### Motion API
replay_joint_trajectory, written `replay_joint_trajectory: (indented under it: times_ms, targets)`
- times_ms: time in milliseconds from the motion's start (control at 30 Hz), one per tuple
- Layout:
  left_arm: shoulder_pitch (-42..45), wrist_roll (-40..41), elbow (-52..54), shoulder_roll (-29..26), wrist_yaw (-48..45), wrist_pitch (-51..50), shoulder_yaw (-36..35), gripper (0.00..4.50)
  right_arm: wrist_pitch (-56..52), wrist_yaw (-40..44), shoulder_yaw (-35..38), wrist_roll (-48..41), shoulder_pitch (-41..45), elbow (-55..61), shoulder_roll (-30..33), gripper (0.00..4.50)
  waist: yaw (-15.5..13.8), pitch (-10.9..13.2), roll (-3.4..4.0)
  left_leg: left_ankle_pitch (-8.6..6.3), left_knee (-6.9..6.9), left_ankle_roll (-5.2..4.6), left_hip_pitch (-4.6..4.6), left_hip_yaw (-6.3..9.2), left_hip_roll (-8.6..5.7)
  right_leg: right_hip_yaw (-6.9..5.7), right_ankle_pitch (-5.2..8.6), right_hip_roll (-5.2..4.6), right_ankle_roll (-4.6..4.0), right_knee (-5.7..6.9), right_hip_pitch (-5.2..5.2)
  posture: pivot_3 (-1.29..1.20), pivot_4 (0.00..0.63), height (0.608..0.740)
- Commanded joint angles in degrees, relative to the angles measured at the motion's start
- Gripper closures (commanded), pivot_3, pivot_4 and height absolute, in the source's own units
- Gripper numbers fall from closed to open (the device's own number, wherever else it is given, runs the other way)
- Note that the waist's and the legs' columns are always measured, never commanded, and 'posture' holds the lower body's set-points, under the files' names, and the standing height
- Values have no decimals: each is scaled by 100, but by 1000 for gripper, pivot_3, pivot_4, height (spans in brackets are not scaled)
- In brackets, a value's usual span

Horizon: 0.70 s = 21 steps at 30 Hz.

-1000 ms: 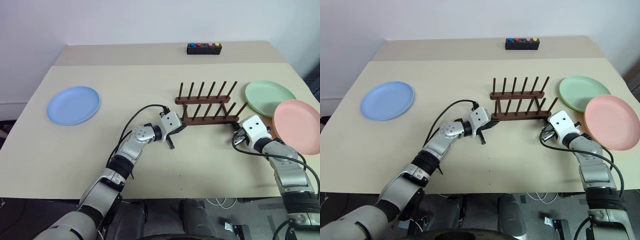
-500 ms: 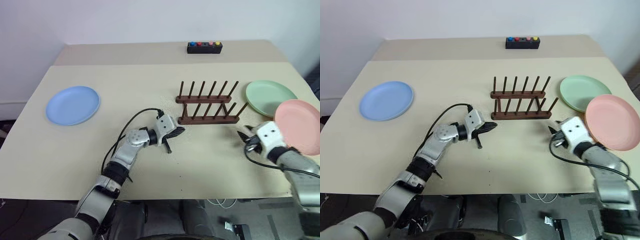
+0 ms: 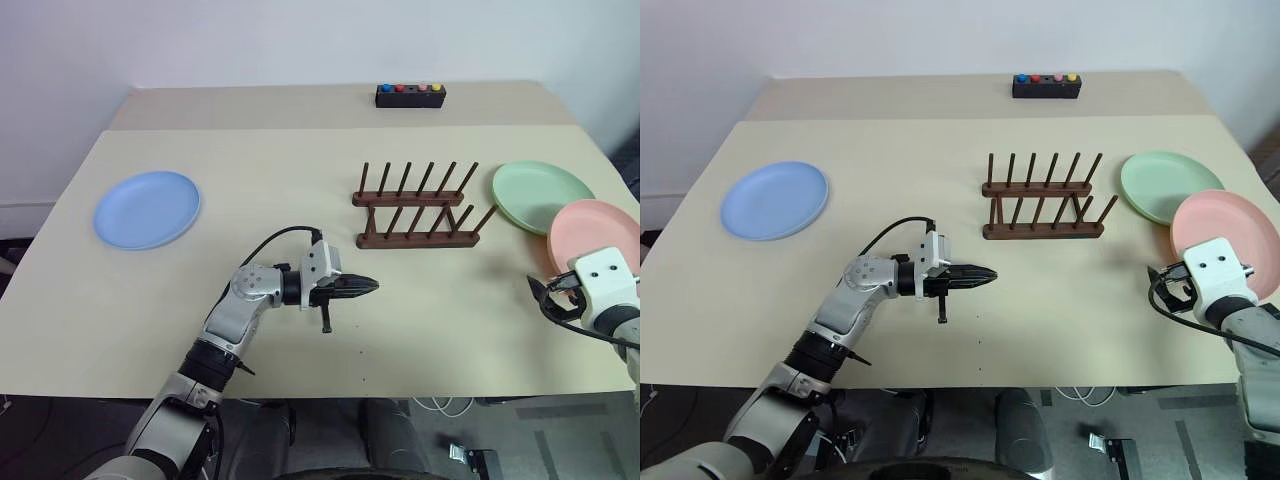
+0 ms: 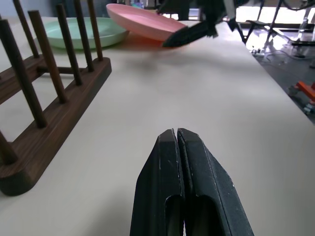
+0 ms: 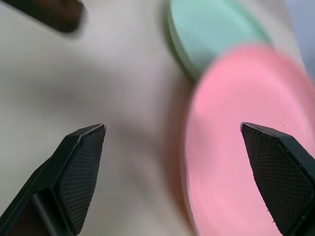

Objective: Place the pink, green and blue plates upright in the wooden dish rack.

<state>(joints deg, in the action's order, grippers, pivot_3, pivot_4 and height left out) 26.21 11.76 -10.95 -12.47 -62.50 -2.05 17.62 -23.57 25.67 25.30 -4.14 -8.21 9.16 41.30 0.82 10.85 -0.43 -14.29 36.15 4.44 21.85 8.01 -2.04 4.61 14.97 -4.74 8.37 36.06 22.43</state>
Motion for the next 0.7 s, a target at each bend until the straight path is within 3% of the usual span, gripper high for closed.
replay_joint_trajectory:
  times_ms: [33, 100, 333, 700]
  targets:
    - [27, 42, 245, -48, -13, 10, -6, 4500, -12, -176, 59, 82, 156, -121, 2, 265, 3, 0, 0, 0, 0, 0, 0, 0, 0, 0, 0, 0, 0, 0, 1, 0, 150, 740]
    - [-10, 29, 281, -74, 13, 2, 0, 4500, 21, -217, 42, 126, 195, -269, 18, 815, 2, 0, 0, 0, 0, 0, 0, 0, 0, 0, 0, 0, 0, 0, 2, 0, 150, 740]
    - [-93, -4, 356, -152, 87, 11, 14, 4500, 57, -233, 31, 103, 243, -352, 15, 4350, -1, 1, -1, 0, 0, 0, 3, 1, 0, 0, 0, 0, 1, -1, 1, 0, 150, 740]
    - [-69, -22, 314, -175, 111, 88, 51, 4500, 380, -477, 41, 705, -55, 491, 210, 4432, 7, 0, 1, 0, 1, 0, 7, 1, 0, 0, 0, 0, 2, -1, 5, 0, 150, 740]
